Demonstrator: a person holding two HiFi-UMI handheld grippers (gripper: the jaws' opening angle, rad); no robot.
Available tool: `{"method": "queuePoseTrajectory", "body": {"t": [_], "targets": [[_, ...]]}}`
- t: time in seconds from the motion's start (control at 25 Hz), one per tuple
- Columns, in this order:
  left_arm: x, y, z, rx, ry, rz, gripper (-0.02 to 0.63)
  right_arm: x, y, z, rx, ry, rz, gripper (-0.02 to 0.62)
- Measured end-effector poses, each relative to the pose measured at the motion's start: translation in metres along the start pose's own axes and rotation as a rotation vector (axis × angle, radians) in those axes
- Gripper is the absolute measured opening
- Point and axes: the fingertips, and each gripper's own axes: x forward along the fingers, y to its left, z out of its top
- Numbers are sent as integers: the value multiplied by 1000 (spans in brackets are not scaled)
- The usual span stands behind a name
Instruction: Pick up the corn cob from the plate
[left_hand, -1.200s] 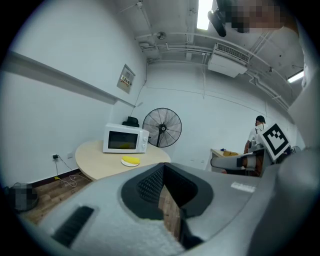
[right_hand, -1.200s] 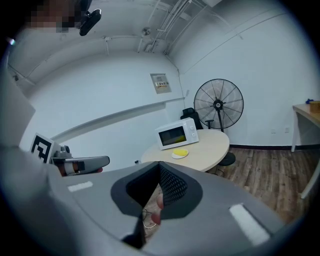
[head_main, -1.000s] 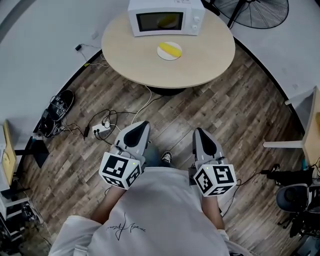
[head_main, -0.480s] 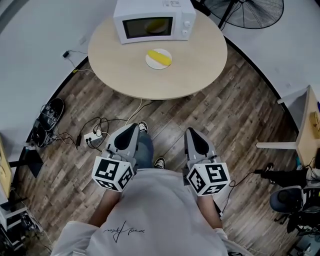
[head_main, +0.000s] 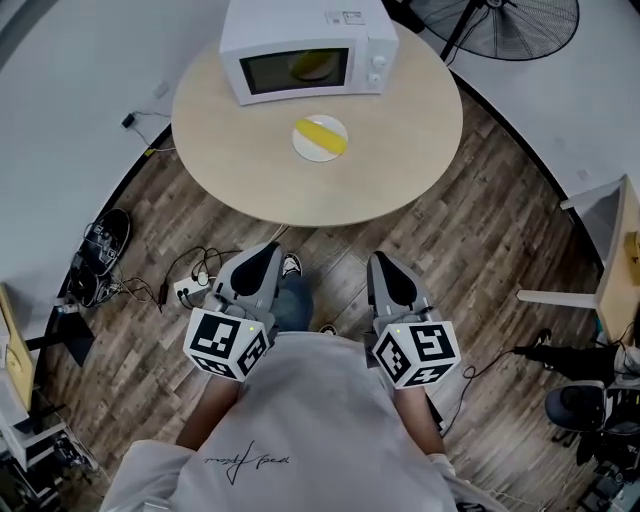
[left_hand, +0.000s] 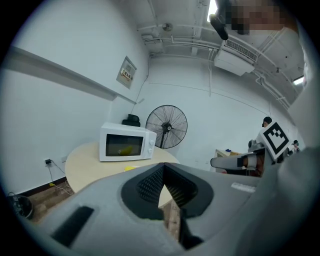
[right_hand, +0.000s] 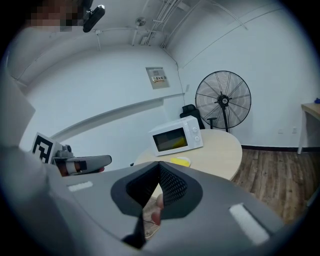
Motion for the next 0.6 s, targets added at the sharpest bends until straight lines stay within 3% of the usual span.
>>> {"method": "queuePoseTrajectory", "body": {"t": [0.6], "targets": [[59, 79, 57, 24, 14, -39, -2, 108, 9, 55, 9, -14, -13, 12]]}}
